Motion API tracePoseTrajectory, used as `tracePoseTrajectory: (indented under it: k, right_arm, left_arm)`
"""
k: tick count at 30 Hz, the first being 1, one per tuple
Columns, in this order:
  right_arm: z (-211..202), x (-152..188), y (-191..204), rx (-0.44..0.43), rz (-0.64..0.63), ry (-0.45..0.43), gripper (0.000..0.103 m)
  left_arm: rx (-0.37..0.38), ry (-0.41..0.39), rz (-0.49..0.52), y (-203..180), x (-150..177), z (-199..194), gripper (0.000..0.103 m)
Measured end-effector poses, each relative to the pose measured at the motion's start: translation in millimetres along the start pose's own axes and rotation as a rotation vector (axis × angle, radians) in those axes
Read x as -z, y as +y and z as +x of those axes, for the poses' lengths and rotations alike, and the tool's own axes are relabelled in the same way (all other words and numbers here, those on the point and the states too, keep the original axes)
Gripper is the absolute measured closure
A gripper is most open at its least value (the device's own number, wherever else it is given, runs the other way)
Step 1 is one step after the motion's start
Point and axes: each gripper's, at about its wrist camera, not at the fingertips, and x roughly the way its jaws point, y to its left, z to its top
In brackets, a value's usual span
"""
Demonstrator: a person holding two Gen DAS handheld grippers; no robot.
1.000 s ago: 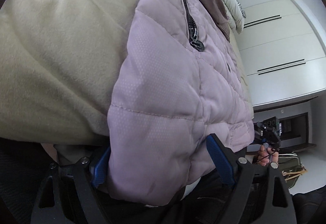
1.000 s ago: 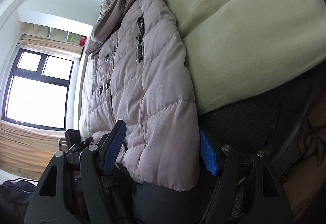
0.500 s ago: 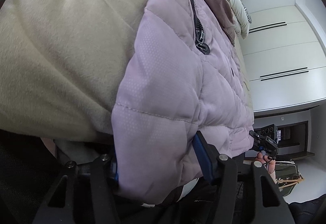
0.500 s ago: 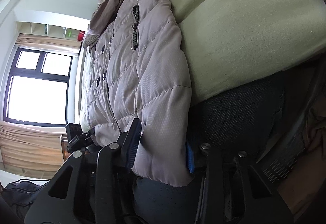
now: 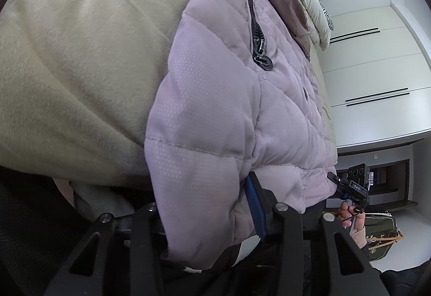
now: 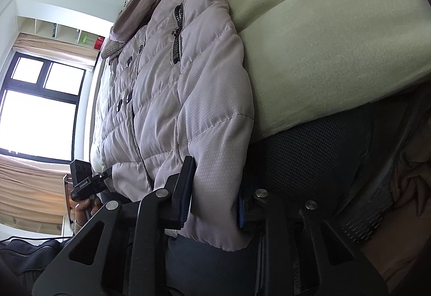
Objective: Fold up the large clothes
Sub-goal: 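Grasp the coat hem with both tools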
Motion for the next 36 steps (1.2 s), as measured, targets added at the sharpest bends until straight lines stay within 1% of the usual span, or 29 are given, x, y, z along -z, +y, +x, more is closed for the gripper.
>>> tracePoseTrajectory:
  k: [6, 8, 11, 14, 19, 29, 36]
  right_arm:
    - [2.1, -0.6, 11.0, 0.038, -0.038, -0.009, 0.083]
    - [3.4, -0.8, 15.2, 0.058, -0.054, -0.011, 0.085]
    - [2.6, -2.6, 20.3, 0.081, -0.077, -0.018, 0.087]
    - [1.3, -3.3, 25.6, 0.100, -0.097, -0.023, 0.089]
    - [1.0, -3.3, 35.5, 0.123, -0.133, -0.034, 0.091]
    - [-4.5, -5.8, 43.9, 0.122, -0.167, -0.072, 0.093]
    - [-20.6, -10.0, 58.3, 0.086, -0.193, -0.139, 0.094]
  left_arm:
    - [-0.006, -0.004, 0.009, -3.4, 1.5, -2.5, 0.066]
    - [-0.012, -0.006, 0.014, -4.3, 1.4, -3.6, 0.071]
    - [-0.025, -0.009, 0.024, -7.9, 1.4, -4.6, 0.075]
    - [-0.032, -0.014, 0.031, -9.0, 1.7, -5.7, 0.078]
    - [-0.047, -0.021, 0.035, -12.8, 2.9, -4.7, 0.082]
    - [-0.062, -0.027, 0.057, -19.6, 1.9, -4.0, 0.088]
    - [-0.060, -0.055, 0.086, -34.9, 0.9, -19.3, 0.091]
